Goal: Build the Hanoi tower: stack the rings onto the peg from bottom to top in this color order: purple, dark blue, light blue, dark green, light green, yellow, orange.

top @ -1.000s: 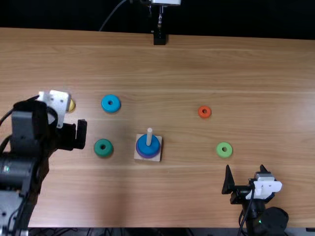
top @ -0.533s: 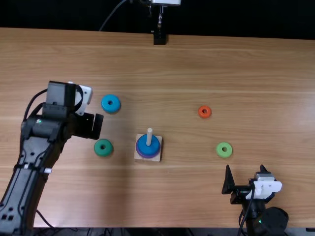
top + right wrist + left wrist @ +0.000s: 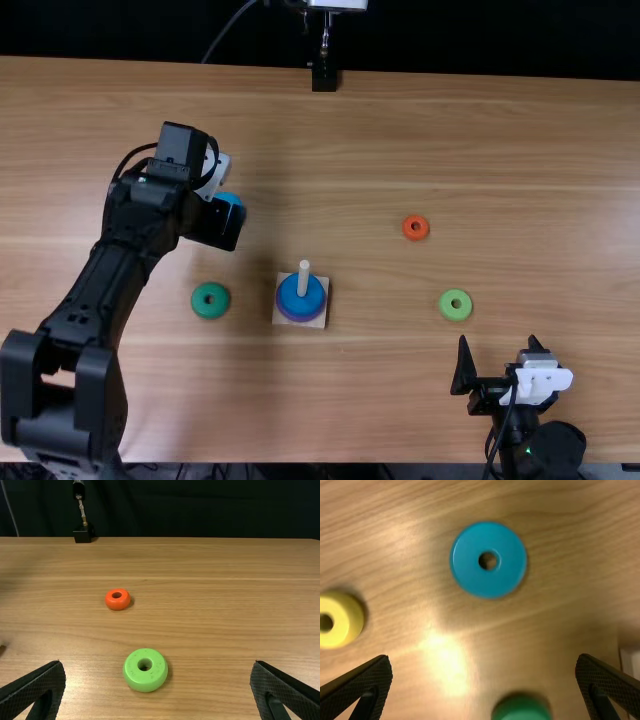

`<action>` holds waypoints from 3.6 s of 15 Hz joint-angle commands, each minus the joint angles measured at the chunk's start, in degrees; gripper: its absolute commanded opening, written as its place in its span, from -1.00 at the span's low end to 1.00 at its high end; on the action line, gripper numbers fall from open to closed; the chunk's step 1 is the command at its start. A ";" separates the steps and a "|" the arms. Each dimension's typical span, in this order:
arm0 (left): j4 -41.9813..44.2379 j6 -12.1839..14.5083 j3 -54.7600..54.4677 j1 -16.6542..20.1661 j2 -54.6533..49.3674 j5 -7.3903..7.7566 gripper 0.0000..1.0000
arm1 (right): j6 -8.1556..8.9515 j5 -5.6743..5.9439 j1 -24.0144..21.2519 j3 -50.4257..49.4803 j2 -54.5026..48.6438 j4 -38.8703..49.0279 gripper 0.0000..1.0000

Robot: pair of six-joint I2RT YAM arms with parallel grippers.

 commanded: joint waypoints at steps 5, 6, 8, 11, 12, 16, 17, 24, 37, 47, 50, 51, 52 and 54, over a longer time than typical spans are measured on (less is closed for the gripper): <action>0.05 0.16 8.62 -0.73 9.80 0.07 1.00 | -0.16 -0.38 -0.84 -3.98 -1.43 -2.45 1.00; 0.05 0.16 9.06 -1.43 10.85 0.07 1.00 | -0.16 -0.27 -0.84 -3.89 -1.43 -2.45 1.00; 0.05 0.05 9.15 -2.14 12.70 0.07 1.00 | -0.06 -0.27 -0.84 -3.89 -1.43 -2.45 1.00; 3.32 0.16 9.85 -2.75 14.98 0.07 1.00 | -0.16 -0.27 -0.84 -3.89 -1.43 -2.45 1.00; 5.01 0.05 9.85 -2.75 15.34 0.07 1.00 | -0.16 -0.27 -0.84 -3.98 -1.43 -2.45 1.00; 7.96 -0.05 9.94 -2.84 16.39 -0.03 1.00 | -0.06 -0.27 -0.84 -3.98 -1.43 -2.45 1.00; 7.75 -0.05 9.85 -2.75 16.39 -0.14 1.00 | -0.06 -0.27 -0.84 -3.98 -1.43 -2.45 1.00; 7.23 0.05 9.59 -2.31 17.97 -0.03 1.00 | -0.06 -0.27 -0.84 -3.98 -1.43 -2.45 1.00; 7.44 0.16 10.56 -2.22 17.36 -4.15 -1.00 | -0.16 -0.27 -0.84 -3.89 -1.43 -2.45 1.00; -21.15 -0.27 21.81 -2.75 4.70 -3.09 -1.00 | -0.16 -0.27 -0.84 -3.98 -1.43 -2.45 1.00; -25.05 -2.90 21.19 -4.60 -2.15 -3.09 -1.00 | -0.16 -0.27 -0.84 -3.98 -1.43 -2.45 1.00; -25.68 -4.06 21.10 -5.65 -4.00 -2.99 -1.00 | -0.16 -0.27 -0.84 -3.89 -1.43 -2.45 1.00; -25.79 -5.33 20.93 -6.88 -5.85 -2.99 -1.00 | -0.06 -0.27 -0.84 -3.89 -1.43 -2.45 1.00; -26.21 -8.18 20.93 -10.40 -8.75 -2.99 -1.00 | -0.16 -0.27 -0.84 -3.98 -1.43 -2.45 1.00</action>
